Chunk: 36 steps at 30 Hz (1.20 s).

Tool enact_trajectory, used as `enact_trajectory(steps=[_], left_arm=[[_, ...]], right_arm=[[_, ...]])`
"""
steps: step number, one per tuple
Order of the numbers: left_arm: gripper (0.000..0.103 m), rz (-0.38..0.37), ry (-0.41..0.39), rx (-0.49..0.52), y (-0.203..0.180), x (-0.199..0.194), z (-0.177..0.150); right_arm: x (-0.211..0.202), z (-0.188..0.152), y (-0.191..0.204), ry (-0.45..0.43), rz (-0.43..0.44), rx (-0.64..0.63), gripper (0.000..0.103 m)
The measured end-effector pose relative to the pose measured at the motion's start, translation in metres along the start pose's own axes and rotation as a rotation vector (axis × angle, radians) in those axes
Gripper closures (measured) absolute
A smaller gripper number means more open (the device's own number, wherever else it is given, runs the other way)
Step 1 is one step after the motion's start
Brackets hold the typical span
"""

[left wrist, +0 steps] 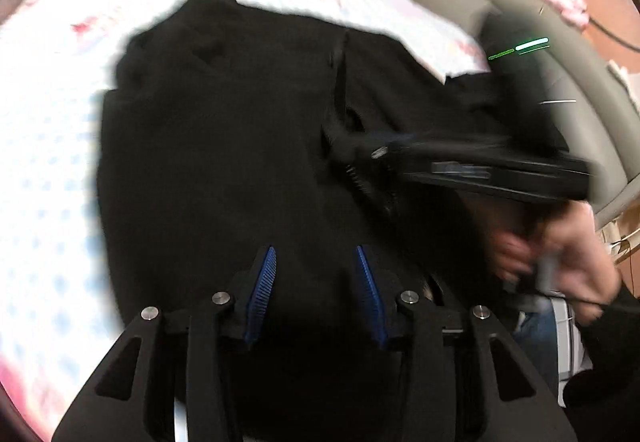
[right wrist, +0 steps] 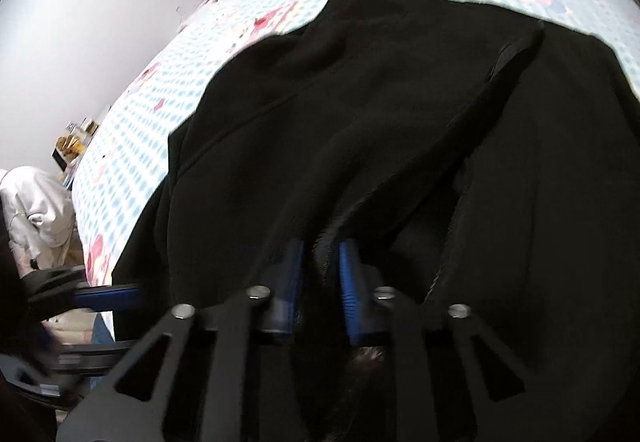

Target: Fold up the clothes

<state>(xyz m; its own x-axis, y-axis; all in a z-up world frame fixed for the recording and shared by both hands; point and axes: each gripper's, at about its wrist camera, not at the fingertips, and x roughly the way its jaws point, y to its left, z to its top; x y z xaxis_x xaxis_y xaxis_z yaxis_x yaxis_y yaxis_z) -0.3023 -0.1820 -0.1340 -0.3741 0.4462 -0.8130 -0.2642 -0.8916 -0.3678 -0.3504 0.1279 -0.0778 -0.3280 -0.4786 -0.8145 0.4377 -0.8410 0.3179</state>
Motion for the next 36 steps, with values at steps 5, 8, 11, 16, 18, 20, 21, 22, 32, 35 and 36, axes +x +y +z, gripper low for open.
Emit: enact_trajectory(steps=[5,8,11,16,18,20,21,22,32,35,36], left_arm=[[0.061,0.021,0.097,-0.035,0.003,0.038,-0.009],[0.061,-0.021,0.063,-0.006,-0.01,0.028,-0.005],[0.065,0.004,0.014,0.057,-0.023,0.029,0.016],[0.077,0.026,0.076,0.081,-0.046,0.064,0.037],[0.077,-0.002,0.053,0.096,-0.054,0.061,0.041],[0.077,-0.051,0.017,0.112,-0.057,0.052,0.045],[0.077,-0.076,0.022,0.116,-0.059,0.054,0.043],[0.077,-0.093,0.03,0.11,-0.06,0.057,0.041],[0.076,-0.169,0.075,0.273,-0.084,0.057,0.017],[0.076,-0.207,0.075,0.212,-0.073,0.053,0.02],[0.076,-0.223,0.073,0.188,-0.068,0.051,0.022]], right_arm=[[-0.015,-0.013,-0.036,0.004,-0.237,-0.011,0.093],[-0.03,-0.022,-0.074,0.014,-0.098,0.133,0.091],[-0.049,-0.007,-0.082,-0.055,0.059,0.195,0.065],[-0.037,0.004,-0.085,-0.009,0.054,0.212,0.063],[-0.035,-0.001,-0.069,-0.019,0.09,0.211,0.061],[-0.048,-0.017,-0.066,-0.044,0.142,0.221,0.057],[-0.047,-0.02,-0.063,-0.05,0.148,0.223,0.057],[-0.045,-0.023,-0.061,-0.054,0.148,0.223,0.057],[0.001,-0.041,-0.092,0.036,-0.052,0.274,0.073],[-0.011,-0.041,-0.099,0.006,-0.098,0.286,0.073],[-0.013,-0.038,-0.101,0.0,-0.109,0.288,0.072]])
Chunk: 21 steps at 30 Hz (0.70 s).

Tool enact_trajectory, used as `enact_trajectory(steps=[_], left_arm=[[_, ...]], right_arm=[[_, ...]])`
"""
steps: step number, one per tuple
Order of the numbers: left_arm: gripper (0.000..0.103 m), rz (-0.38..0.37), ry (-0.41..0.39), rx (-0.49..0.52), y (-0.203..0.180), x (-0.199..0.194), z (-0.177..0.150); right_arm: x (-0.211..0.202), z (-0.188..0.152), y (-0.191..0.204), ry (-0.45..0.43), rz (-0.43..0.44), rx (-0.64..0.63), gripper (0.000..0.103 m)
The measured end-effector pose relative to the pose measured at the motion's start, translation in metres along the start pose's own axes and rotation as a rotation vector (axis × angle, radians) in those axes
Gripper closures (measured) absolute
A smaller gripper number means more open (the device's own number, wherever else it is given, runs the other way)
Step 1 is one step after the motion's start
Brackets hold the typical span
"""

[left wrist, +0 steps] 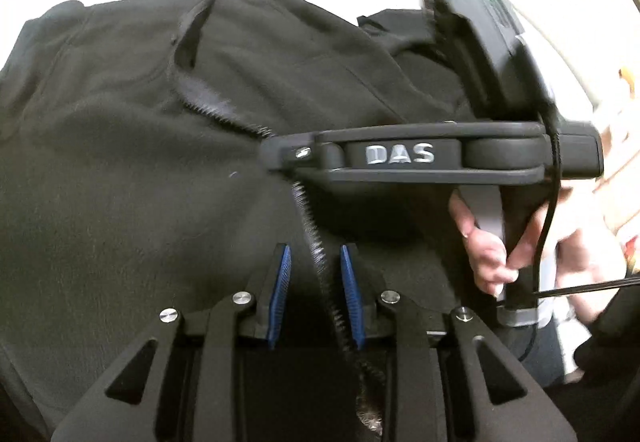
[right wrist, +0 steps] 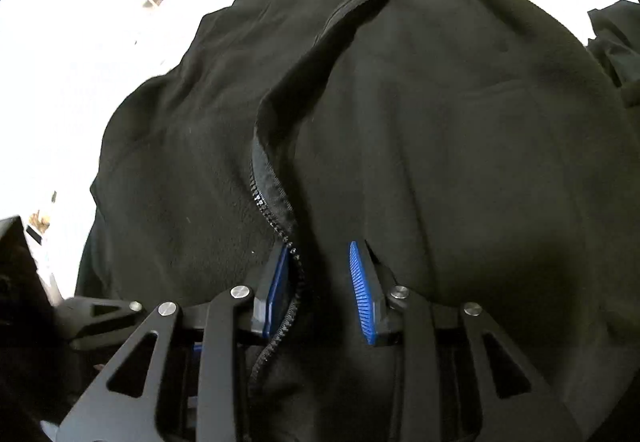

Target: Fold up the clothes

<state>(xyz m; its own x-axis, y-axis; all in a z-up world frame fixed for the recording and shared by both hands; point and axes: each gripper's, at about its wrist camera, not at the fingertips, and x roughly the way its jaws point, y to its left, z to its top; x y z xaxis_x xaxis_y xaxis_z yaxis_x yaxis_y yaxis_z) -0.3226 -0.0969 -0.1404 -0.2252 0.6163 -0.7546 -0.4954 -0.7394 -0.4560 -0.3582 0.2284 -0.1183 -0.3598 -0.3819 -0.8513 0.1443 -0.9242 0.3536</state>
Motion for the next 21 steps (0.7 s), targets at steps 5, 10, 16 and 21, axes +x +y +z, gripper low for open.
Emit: enact_trajectory(steps=[5,10,16,21], left_arm=[[0.074,-0.037,-0.113,-0.132,0.032,-0.047,0.018],[0.072,0.17,-0.152,-0.126,0.087,-0.092,0.054],[0.064,0.497,-0.142,-0.186,0.189,-0.092,0.124],[0.051,0.576,-0.11,-0.275,0.248,-0.06,0.175]], right_arm=[[-0.013,0.024,0.017,-0.046,-0.012,-0.071,0.062],[-0.043,0.083,0.004,-0.091,0.244,0.02,0.037],[0.012,0.199,-0.023,-0.055,0.073,0.019,0.031],[0.098,0.252,-0.045,0.053,0.04,0.089,0.049]])
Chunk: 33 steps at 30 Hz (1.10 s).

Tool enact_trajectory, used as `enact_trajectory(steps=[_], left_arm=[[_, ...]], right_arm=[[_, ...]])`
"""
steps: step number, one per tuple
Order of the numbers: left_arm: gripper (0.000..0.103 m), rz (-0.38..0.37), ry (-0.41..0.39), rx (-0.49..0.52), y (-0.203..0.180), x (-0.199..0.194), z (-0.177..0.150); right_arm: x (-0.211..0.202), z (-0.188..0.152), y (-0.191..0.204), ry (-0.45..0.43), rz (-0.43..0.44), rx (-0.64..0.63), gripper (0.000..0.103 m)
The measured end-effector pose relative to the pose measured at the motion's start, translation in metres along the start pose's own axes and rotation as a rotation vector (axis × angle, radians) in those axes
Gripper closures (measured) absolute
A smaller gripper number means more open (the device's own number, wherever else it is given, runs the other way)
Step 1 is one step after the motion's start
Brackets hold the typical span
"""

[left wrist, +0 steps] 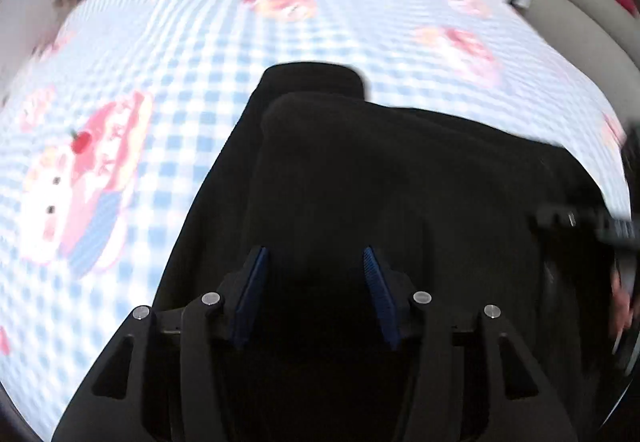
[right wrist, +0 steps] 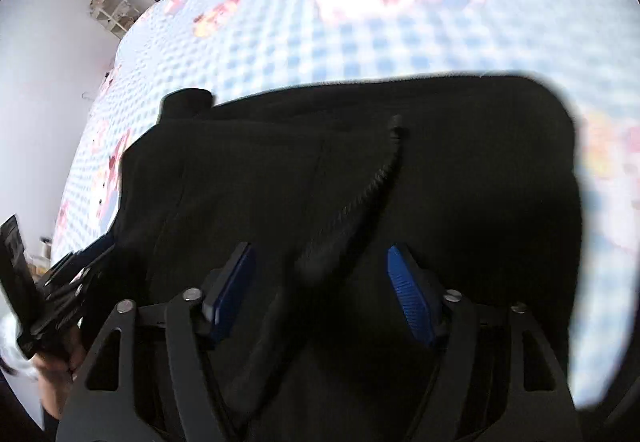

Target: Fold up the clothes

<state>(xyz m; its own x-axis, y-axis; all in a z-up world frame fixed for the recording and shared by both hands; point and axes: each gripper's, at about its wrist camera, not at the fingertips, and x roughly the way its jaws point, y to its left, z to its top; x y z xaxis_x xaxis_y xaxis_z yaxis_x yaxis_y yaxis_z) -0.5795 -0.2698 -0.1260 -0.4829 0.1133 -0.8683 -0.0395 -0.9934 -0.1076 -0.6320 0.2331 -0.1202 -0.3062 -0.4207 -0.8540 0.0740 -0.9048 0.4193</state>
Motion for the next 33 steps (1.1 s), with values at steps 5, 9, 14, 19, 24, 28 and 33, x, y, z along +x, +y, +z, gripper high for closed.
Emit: enact_trajectory(steps=[5,9,14,19,24,28,33], left_arm=[[0.093,0.023,-0.024,-0.019,0.009,0.016,0.028],[0.093,0.072,-0.165,-0.07,0.029,-0.02,0.024],[0.078,0.083,0.052,-0.157,0.062,0.025,0.021],[0.079,-0.02,-0.171,-0.039,0.037,-0.063,0.004],[0.079,-0.129,-0.125,0.134,-0.042,-0.084,-0.049],[0.079,-0.248,-0.018,0.084,-0.064,-0.106,-0.127],[0.079,-0.28,0.084,0.088,-0.09,-0.116,-0.224]], right_arm=[[0.009,0.022,0.028,-0.084,-0.019,-0.233,0.091],[-0.033,0.023,0.042,-0.24,0.084,-0.371,0.093],[0.016,0.041,0.017,-0.116,-0.029,-0.304,0.077],[-0.016,0.024,-0.002,-0.152,0.01,-0.199,0.065],[-0.081,-0.042,0.024,-0.119,0.103,-0.257,0.063],[-0.113,-0.144,0.051,-0.037,0.18,-0.326,0.061],[-0.089,-0.248,0.055,0.035,0.192,-0.295,0.061]])
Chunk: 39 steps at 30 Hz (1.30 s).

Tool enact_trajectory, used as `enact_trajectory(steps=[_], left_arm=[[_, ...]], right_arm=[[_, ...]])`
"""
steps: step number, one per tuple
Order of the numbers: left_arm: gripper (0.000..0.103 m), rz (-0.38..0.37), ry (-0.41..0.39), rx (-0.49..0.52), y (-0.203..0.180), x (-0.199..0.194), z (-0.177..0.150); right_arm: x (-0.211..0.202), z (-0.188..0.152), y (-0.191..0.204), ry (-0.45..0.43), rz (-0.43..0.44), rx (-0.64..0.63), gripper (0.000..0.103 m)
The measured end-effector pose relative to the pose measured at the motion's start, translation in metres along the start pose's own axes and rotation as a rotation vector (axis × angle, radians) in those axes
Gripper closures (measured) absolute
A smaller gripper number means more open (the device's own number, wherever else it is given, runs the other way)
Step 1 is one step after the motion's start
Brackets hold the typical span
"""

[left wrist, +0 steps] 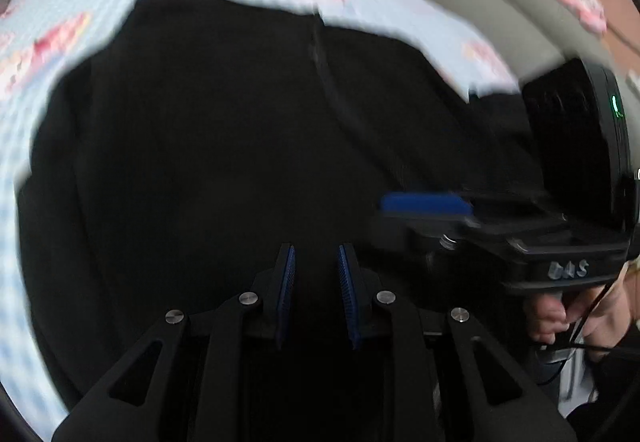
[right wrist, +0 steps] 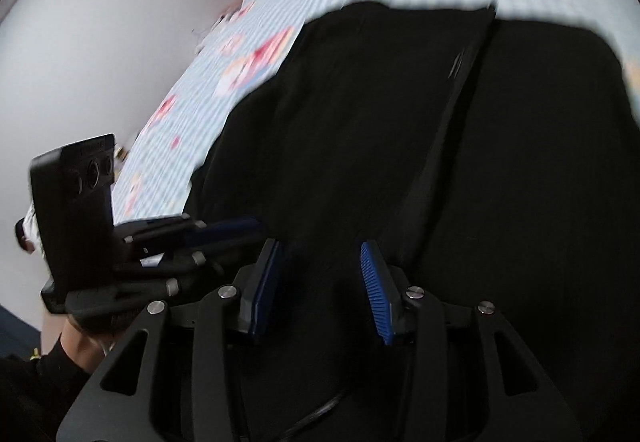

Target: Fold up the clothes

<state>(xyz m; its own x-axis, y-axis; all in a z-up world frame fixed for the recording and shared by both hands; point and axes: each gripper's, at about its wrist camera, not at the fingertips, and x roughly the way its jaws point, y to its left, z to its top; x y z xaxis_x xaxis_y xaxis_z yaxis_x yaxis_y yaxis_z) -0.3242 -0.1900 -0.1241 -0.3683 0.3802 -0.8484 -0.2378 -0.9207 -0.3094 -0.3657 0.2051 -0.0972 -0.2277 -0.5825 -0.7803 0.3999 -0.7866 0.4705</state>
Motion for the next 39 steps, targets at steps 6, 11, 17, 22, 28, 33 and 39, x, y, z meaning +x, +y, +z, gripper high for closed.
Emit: enact_trajectory(steps=[6,11,17,22,28,33,39], left_arm=[[0.08,0.096,0.02,-0.062,0.013,-0.022,-0.055],[0.078,-0.073,-0.077,-0.064,-0.012,-0.061,-0.078],[0.077,-0.069,0.024,-0.092,-0.033,-0.029,-0.113],[0.076,-0.154,-0.092,-0.189,-0.021,-0.084,-0.132],[0.072,-0.057,-0.266,-0.375,0.043,-0.15,-0.161],[0.072,-0.036,-0.309,-0.504,0.08,-0.164,-0.19],[0.072,-0.016,-0.342,-0.557,0.126,-0.142,-0.164]], right_arm=[[-0.015,-0.048,-0.05,-0.044,-0.154,0.205,0.097],[-0.072,-0.082,-0.04,-0.112,-0.1,0.23,0.069],[-0.064,-0.128,0.036,-0.071,0.018,0.066,0.056],[-0.037,-0.157,0.06,0.021,-0.002,0.051,0.055],[-0.04,-0.131,0.136,0.001,0.037,-0.186,0.032],[0.023,-0.101,0.193,0.081,0.024,-0.298,0.029],[0.093,-0.086,0.202,0.175,-0.038,-0.316,0.056]])
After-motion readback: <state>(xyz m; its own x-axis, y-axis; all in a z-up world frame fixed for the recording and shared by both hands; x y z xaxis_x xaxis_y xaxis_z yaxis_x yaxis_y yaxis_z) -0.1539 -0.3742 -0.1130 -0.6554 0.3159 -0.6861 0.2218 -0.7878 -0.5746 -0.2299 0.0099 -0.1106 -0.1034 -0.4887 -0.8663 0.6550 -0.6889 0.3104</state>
